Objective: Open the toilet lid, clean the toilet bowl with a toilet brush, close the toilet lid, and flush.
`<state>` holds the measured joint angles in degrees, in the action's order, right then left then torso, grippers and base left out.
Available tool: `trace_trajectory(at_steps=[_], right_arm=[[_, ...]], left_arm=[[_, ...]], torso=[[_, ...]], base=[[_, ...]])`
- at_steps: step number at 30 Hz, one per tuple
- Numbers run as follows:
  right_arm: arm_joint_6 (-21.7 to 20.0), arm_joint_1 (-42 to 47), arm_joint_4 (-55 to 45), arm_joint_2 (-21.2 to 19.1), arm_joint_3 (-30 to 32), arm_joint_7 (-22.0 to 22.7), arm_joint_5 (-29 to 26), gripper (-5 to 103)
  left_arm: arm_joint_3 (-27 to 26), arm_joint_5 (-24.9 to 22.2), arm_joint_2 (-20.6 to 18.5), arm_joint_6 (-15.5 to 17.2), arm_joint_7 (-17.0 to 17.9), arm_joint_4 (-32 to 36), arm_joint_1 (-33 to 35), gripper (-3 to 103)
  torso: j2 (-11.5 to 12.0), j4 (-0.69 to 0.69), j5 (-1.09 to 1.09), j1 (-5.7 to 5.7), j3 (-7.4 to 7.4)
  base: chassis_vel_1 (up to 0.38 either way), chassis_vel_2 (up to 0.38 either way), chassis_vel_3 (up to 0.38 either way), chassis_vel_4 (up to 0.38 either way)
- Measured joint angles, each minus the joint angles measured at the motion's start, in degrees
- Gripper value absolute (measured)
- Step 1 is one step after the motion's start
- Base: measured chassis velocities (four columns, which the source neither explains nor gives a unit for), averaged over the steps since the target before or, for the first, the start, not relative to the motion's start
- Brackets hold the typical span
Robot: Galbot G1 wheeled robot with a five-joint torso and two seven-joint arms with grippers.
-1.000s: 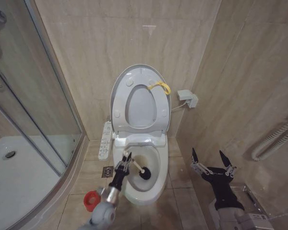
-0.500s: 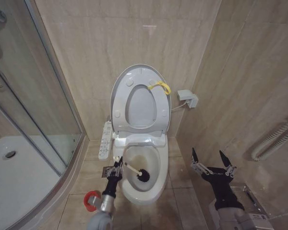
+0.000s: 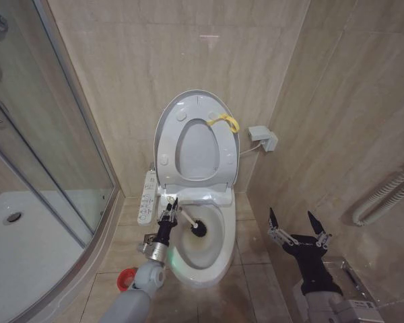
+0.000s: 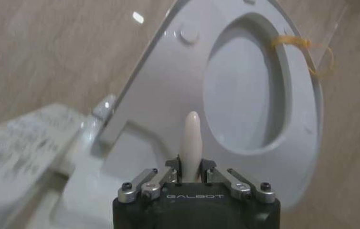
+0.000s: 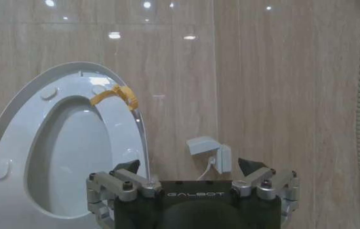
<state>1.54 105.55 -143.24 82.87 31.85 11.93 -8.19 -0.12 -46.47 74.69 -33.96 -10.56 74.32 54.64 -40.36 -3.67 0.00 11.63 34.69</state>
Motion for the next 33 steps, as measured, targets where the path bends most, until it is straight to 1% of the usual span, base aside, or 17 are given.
trace_trajectory(at_steps=[1, 2, 4, 7, 11, 14, 18, 19, 21, 22, 24, 25, 26, 28, 30, 31, 33], right_arm=[[0.0, 0.0, 0.0, 0.0, 0.0, 0.0, 0.0, 100], [0.0, 0.0, 0.0, 0.0, 0.0, 0.0, 0.0, 100], [0.0, 0.0, 0.0, 0.0, 0.0, 0.0, 0.0, 100], [0.0, 0.0, 0.0, 0.0, 0.0, 0.0, 0.0, 100], [0.0, 0.0, 0.0, 0.0, 0.0, 0.0, 0.0, 100], [0.0, 0.0, 0.0, 0.0, 0.0, 0.0, 0.0, 100], [0.0, 0.0, 0.0, 0.0, 0.0, 0.0, 0.0, 100], [0.0, 0.0, 0.0, 0.0, 0.0, 0.0, 0.0, 100], [0.0, 0.0, 0.0, 0.0, 0.0, 0.0, 0.0, 100], [0.0, 0.0, 0.0, 0.0, 0.0, 0.0, 0.0, 100], [0.0, 0.0, 0.0, 0.0, 0.0, 0.0, 0.0, 100], [0.0, 0.0, 0.0, 0.0, 0.0, 0.0, 0.0, 100], [0.0, 0.0, 0.0, 0.0, 0.0, 0.0, 0.0, 100], [0.0, 0.0, 0.0, 0.0, 0.0, 0.0, 0.0, 100], [0.0, 0.0, 0.0, 0.0, 0.0, 0.0, 0.0, 100], [0.0, 0.0, 0.0, 0.0, 0.0, 0.0, 0.0, 100], [0.0, 0.0, 0.0, 0.0, 0.0, 0.0, 0.0, 100]], left_arm=[[0.0, 0.0, 0.0, 0.0, 0.0, 0.0, 0.0, 20], [0.0, -0.2, -0.1, -0.2, -0.8, 0.0, 0.9, 20], [-0.3, -0.2, 0.4, -1.1, -2.6, -1.2, 2.1, 20], [-0.4, -0.6, 1.1, -1.4, -3.0, -2.0, 2.2, 20], [0.1, -2.1, 2.2, -1.3, -1.7, -2.3, 0.7, 20], [-1.0, -3.4, 4.5, -1.3, -0.1, -4.0, -1.7, 20], [-1.5, -3.1, 6.1, -1.5, 0.1, -5.6, -3.0, 20], [-1.6, -2.0, 6.8, -1.8, -0.2, -6.9, -3.7, 20], [-2.1, 1.3, 7.7, -3.2, -2.7, -11.0, -5.1, 20], [-2.1, 1.3, 7.7, -3.2, -2.7, -11.0, -5.1, 20], [-2.6, 4.7, 8.0, -4.8, -5.9, -15.0, -5.9, 20], [-2.7, 5.6, 8.0, -5.2, -6.9, -16.0, -6.0, 20], [-2.5, 6.1, 8.0, -5.4, -7.7, -16.5, -6.0, 20], [-2.4, 6.2, 8.0, -5.4, -8.0, -16.6, -5.9, 20], [-1.9, 3.5, 8.4, -4.9, -8.0, -15.8, -5.7, 20], [-1.9, 3.5, 8.4, -4.9, -8.0, -15.8, -5.7, 20], [-1.3, -0.4, 8.7, -3.7, -7.4, -14.0, -5.6, 20]], torso=[[0.0, 0.0, 0.0, 0.0, 0.0], [0.0, 0.03, 0.0, 0.0, 0.0], [0.0, 0.03, 0.0, -0.01, 0.0], [0.0, 0.03, 0.0, 0.0, 0.0], [0.0, -0.01, 0.0, 0.0, 0.0], [0.0, 0.01, 0.01, 0.0, 0.0], [0.0, 0.0, 0.0, 0.0, 0.0], [0.0, -0.02, 0.0, 0.0, 0.0], [0.0, -0.01, 0.0, 0.0, 0.0], [0.0, -0.01, 0.0, 0.0, 0.0], [0.0, 0.0, 0.0, 0.0, -0.01], [0.0, 0.03, 0.0, 0.0, -0.01], [0.0, 0.04, 0.01, 0.0, -0.01], [0.0, 0.03, 0.01, -0.01, -0.01], [0.0, 0.03, 0.01, -0.01, -0.01], [0.0, 0.03, 0.01, -0.01, -0.01], [0.0, 0.0, 0.01, -0.01, -0.01]], base=[[0.0, 0.0, 0.0, 0.0], [0.0, 0.0, 0.0, 0.0], [0.0, 0.0, 0.0, 0.0], [0.0, 0.0, 0.0, 0.0], [0.0, 0.0, 0.0, 0.0], [0.0, 0.0, 0.0, 0.0], [0.0, 0.0, 0.0, 0.0], [0.0, 0.0, 0.0, 0.0], [0.0, 0.0, 0.0, 0.0], [0.0, 0.0, 0.0, 0.0], [0.0, 0.0, 0.0, 0.0], [0.0, 0.0, 0.0, 0.0], [0.0, 0.0, 0.0, 0.0], [0.0, 0.0, 0.0, 0.0], [0.0, 0.0, 0.0, 0.0], [0.0, 0.0, 0.0, 0.0], [0.0, 0.0, 0.0, 0.0]])
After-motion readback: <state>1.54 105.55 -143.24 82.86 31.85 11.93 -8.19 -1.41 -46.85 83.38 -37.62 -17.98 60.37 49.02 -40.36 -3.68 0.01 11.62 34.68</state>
